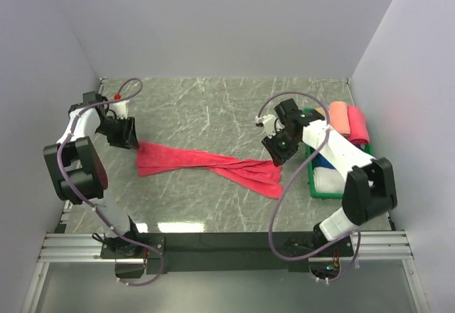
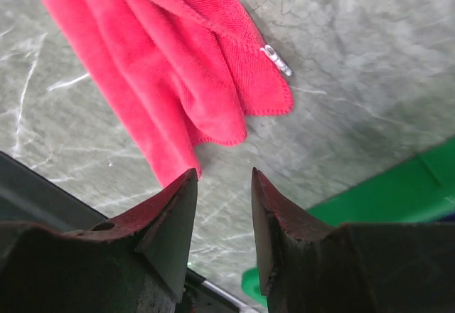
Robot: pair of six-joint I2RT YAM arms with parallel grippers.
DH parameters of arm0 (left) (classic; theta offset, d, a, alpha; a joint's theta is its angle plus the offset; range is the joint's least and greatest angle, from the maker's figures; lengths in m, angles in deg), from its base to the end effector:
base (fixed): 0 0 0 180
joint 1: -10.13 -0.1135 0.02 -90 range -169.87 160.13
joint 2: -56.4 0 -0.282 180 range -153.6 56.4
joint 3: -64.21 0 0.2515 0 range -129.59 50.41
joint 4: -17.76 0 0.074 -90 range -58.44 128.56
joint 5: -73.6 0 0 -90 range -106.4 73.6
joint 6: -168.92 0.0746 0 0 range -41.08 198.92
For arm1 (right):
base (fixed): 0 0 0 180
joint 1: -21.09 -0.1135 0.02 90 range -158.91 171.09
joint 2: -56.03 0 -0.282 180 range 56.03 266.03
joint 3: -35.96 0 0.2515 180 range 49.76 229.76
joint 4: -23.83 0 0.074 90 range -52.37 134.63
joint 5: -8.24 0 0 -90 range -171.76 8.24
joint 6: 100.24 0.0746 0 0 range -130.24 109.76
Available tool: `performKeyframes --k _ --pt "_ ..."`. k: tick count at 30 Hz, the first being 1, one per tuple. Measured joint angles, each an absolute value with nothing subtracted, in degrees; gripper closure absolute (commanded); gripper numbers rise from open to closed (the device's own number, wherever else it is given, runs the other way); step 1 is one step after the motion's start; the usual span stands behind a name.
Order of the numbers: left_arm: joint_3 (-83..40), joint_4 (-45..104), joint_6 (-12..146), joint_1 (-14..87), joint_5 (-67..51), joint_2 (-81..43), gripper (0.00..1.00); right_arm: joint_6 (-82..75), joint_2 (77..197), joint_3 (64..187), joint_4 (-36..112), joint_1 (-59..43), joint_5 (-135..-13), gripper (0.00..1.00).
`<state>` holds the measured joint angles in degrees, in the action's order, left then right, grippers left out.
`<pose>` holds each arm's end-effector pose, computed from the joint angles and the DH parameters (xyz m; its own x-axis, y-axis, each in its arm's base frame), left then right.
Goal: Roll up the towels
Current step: Flatten the towel
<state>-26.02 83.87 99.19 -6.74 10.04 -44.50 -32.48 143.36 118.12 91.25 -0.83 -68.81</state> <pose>0.3471 0.0706 0.2068 -0.9302 0.0421 -0.3647 0.1704 0.9294 -0.3274 0.2732 0.1280 0.2325 -0.6581 -0.6624 -0.3579 -0.7294 0.6789 0.0847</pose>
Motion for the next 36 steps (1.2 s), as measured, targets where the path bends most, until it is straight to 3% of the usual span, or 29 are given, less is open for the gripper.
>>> performKeyframes --k 7,10,12,26,29,30,33,36 --pt "-22.37 84.81 99.08 -6.78 12.29 -42.89 0.46 -29.29 152.34 118.78 90.44 0.46 -70.69 0.59" --pt "-21.56 85.1 99.19 -6.78 12.31 -42.01 0.33 -28.85 153.89 118.78 89.26 1.78 -72.85 0.59" --pt "-21.17 85.27 99.11 -6.78 12.51 -41.2 0.3 -28.68 154.66 118.8 88.52 2.43 -73.86 0.59" --pt "-16.68 86.49 99.63 -7.48 11.81 -36.31 0.27 -26.62 163.38 120.02 85.02 3.24 -74.71 0.6" --pt "-16.05 86.78 99.72 -8.4 11.67 -35.63 0.3 -26.08 163.81 120.61 84.78 3.02 -74.77 0.68" --pt "-15.94 86.82 99.63 -8.77 11.63 -35.56 0.33 -26.06 163.84 120.63 84.76 2.96 -74.82 0.82" --pt "-14.91 86.28 98.65 -9.6 10.93 -35.59 0.39 -25.68 163.88 120.61 84.74 2.32 -74.6 1.0" --pt "-13.54 85.47 96.92 -9.97 10.47 -36.09 0.44 -25.42 163.88 120.61 84.76 1.58 -74.62 1.0"
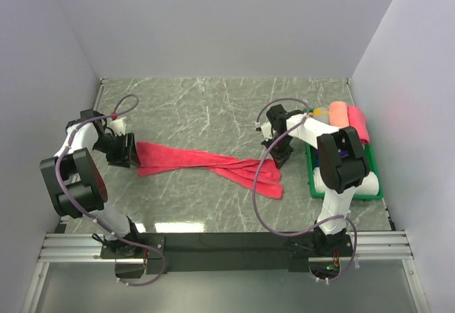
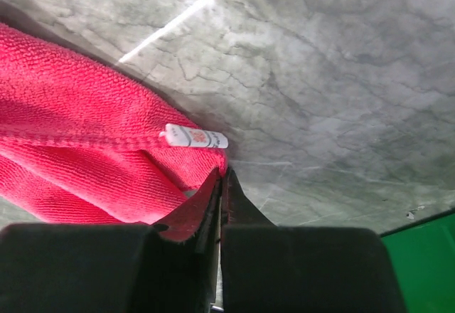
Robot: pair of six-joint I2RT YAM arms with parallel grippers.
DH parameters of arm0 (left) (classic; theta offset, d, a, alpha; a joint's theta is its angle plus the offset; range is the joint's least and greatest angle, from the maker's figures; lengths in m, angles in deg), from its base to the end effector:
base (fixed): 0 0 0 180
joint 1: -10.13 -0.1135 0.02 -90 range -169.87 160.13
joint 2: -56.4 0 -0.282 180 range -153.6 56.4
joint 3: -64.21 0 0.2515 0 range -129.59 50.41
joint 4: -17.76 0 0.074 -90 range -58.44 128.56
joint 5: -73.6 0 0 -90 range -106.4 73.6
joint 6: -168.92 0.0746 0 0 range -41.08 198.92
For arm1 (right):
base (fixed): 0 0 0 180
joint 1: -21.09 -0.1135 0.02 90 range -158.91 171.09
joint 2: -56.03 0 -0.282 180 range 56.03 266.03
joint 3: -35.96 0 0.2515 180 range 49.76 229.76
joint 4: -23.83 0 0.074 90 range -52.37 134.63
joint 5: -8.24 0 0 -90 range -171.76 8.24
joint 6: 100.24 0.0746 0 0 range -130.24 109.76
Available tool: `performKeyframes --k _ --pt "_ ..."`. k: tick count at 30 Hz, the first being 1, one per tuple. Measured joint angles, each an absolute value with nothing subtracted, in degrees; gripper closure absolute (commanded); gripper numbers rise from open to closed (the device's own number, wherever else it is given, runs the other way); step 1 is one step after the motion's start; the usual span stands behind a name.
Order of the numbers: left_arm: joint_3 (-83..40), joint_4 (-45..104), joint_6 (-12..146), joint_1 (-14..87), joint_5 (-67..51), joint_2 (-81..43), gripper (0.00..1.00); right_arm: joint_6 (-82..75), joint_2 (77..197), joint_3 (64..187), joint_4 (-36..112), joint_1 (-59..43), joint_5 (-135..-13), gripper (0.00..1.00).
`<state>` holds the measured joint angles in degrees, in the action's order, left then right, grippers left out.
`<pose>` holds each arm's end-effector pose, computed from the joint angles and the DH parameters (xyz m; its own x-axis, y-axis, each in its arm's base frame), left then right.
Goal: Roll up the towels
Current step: Flatten the towel
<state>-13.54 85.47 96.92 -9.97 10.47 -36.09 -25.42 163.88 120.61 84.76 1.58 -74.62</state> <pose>0.2876 0.0694 0.1919 -0.9629 -0.0588 -0.2634 0.0492 0.9214 -0.3855 0.3294 0.1265 0.1356 -0.8150 -0.5644 -0.1311 -0.5769 0.8116 0.0925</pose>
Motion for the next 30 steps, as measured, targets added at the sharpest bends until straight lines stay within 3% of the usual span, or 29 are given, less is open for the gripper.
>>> performKeyframes --k 6,14,23,26,30 --pt "-12.77 82.41 92.96 -9.95 10.01 -39.78 0.56 -25.49 163.88 120.63 84.8 1.45 -74.62 1.0" --pt "-12.77 78.25 89.1 -9.95 9.21 -45.16 0.59 -25.49 163.84 120.85 85.37 1.45 -74.6 1.0" --pt "-12.84 76.44 86.76 -9.95 10.14 -47.39 0.71 -25.49 163.66 120.98 85.9 1.45 -74.58 1.0" --pt "-12.84 76.05 86.49 -9.95 10.63 -47.54 0.75 -25.49 163.57 121.01 85.96 1.45 -74.56 1.0" --pt "-13.01 75.52 86.08 -9.95 10.78 -47.74 0.91 -25.49 163.46 121.03 86.07 1.45 -74.58 1.0"
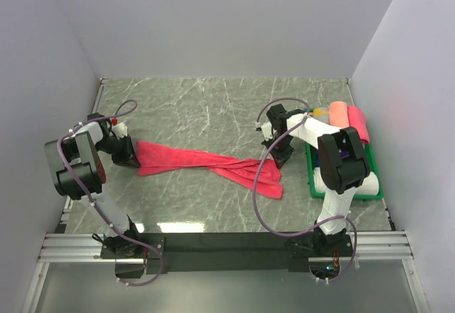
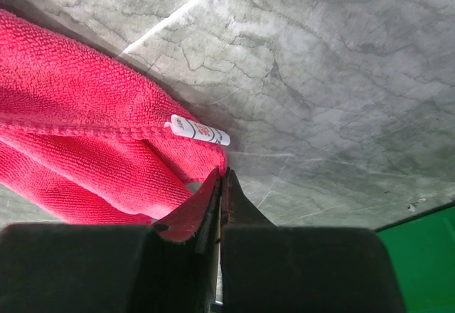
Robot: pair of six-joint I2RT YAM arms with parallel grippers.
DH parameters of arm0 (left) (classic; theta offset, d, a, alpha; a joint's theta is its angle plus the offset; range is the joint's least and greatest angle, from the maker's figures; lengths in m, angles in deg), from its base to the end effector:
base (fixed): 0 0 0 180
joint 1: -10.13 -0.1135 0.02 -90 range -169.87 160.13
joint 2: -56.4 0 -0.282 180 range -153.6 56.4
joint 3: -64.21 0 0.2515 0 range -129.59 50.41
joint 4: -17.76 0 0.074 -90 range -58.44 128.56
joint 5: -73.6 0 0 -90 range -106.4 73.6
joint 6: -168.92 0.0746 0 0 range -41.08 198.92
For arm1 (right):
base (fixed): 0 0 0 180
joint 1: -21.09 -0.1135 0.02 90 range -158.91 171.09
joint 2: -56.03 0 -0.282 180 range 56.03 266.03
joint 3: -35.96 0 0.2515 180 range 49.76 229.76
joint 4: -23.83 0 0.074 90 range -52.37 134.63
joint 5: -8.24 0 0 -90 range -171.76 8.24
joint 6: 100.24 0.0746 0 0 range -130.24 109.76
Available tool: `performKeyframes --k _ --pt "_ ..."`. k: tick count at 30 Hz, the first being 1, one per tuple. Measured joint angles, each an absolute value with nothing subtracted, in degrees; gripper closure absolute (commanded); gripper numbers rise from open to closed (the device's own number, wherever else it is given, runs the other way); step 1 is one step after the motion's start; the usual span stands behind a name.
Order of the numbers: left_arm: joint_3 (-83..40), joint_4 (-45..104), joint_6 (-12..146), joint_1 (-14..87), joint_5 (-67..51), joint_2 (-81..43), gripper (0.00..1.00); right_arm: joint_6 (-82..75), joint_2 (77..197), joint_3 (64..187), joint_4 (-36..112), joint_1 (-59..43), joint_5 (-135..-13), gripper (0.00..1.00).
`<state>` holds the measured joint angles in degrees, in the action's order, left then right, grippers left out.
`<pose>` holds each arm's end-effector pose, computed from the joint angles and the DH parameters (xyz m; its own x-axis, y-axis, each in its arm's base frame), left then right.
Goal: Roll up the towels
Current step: Flatten the towel
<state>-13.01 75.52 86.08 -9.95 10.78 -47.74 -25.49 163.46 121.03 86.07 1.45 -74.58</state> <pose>0.3180 0.0800 0.1333 -0.9610 -0.2332 -0.1487 -0.1470 0.8860 -0.4397 0.3274 0.1268 0.1395 -0.8140 -0.5676 -0.1235 -0.5790 0.8097 0.0953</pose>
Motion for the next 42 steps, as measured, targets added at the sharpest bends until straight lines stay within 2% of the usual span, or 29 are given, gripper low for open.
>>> performKeyframes --k 3,4,17,24,31,34,38,42 --pt "-13.62 75.61 85.93 -9.95 10.74 -47.74 0.99 -25.51 163.14 121.03 86.09 1.45 -74.64 1.0" --pt "-13.97 75.7 85.88 -9.95 10.71 -47.74 0.99 -25.51 162.87 121.03 86.09 1.45 -74.64 1.0" --pt "-22.67 79.37 86.78 -9.95 9.53 -47.56 0.99 -26.16 156.12 124.79 85.88 2.26 -76.26 1.0" --pt "-26.04 79.81 86.78 -9.95 8.64 -47.56 0.91 -27.02 155.38 127.89 85.72 4.2 -76.7 1.0" --pt "-25.62 79.87 86.78 -9.99 8.64 -49.18 0.91 -27.24 155.62 127.89 86.4 4.27 -75.78 1.0" --pt "-24.95 79.48 86.76 -10.04 8.64 -51.26 0.88 -27.21 156.32 128.15 86.93 4.24 -74.6 1.0" --pt "-24.64 79.37 86.73 -10.06 8.59 -52.94 0.73 -27.19 156.78 128.2 87.3 3.87 -73.46 1.0" --pt "-24.66 79.37 86.73 -10.06 8.83 -53.18 0.64 -27.19 156.78 128.17 87.41 3.24 -72.92 1.0"
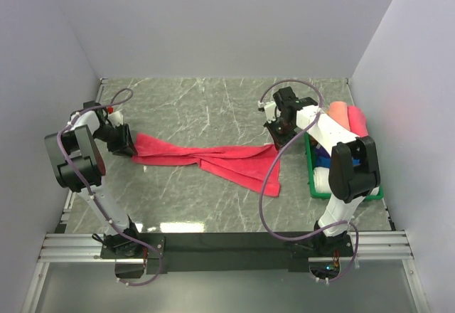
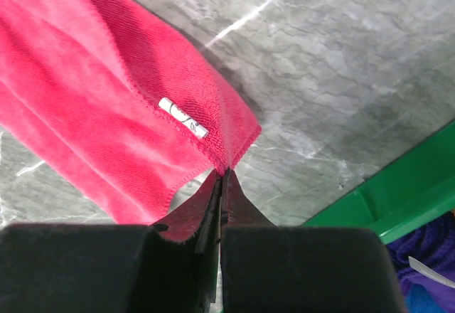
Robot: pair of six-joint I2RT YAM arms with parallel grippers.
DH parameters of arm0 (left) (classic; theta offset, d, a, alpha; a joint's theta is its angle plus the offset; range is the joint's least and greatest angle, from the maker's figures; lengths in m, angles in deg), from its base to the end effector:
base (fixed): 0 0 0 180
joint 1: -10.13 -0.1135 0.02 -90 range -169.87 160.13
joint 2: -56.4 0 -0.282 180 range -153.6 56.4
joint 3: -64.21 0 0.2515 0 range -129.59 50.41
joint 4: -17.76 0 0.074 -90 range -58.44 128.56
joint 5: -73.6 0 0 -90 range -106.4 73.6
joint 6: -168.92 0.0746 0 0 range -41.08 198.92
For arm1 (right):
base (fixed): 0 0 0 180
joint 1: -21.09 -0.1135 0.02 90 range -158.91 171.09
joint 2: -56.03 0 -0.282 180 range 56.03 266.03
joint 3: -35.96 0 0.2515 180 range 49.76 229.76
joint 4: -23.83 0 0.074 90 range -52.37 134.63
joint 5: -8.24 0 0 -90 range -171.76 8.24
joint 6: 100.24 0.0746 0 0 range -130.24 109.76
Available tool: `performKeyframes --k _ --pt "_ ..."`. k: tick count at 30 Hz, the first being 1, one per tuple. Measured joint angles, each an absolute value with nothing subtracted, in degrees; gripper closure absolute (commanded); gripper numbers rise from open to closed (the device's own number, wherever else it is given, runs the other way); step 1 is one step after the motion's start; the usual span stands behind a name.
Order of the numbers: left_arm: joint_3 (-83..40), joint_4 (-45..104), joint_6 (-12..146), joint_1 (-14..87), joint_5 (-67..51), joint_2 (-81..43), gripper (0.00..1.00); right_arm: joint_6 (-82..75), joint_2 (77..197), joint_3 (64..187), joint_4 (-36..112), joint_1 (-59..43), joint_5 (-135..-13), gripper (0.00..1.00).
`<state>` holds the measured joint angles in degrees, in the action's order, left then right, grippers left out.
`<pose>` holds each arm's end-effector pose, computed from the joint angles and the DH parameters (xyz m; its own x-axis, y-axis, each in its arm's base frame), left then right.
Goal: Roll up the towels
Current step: Flatten the towel
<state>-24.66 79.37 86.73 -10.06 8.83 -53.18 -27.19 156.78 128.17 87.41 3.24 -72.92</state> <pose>0.3570 0.0974 0.1500 -0.9567 -0.2208 -0.1898 -0.1300 0.9071 -0.4004 0.3455 0.1233 0.2126 -0.7651 -0.5490 -0.3363 -0.5968 0.8008 0.0504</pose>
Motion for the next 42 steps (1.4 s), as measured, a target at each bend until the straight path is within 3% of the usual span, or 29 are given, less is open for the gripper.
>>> performKeyframes --k 10,13,19,25,30,37,42 --pt "-26.63 79.41 86.52 -10.06 9.25 -54.25 0.68 -26.95 156.78 128.11 87.45 2.85 -72.2 1.0" --pt "-27.02 79.41 86.52 -10.06 9.34 -54.25 0.74 -26.93 156.78 128.09 87.45 2.85 -72.2 1.0" --pt "-27.15 79.43 86.14 -10.06 10.25 -54.25 0.99 -26.75 156.78 128.07 87.45 2.85 -72.2 1.0" --pt "-29.56 81.8 86.3 -10.28 11.0 -54.21 0.99 -26.8 156.78 128.09 87.43 2.85 -72.98 1.0" --pt "-43.15 87.28 86.19 -10.82 12.79 -54.65 0.99 -27.69 156.78 131.23 88.32 4.35 -74.86 1.0" --pt "-75.37 89.14 82.47 -10.82 20.18 -59.87 1.0 -27.85 157.94 154.77 84.94 11.5 -74.56 1.0" --pt "-80.18 85.66 78.43 -10.8 25.64 -61.09 1.0 -28.22 158.53 166.25 81.33 12.99 -74.03 1.0"
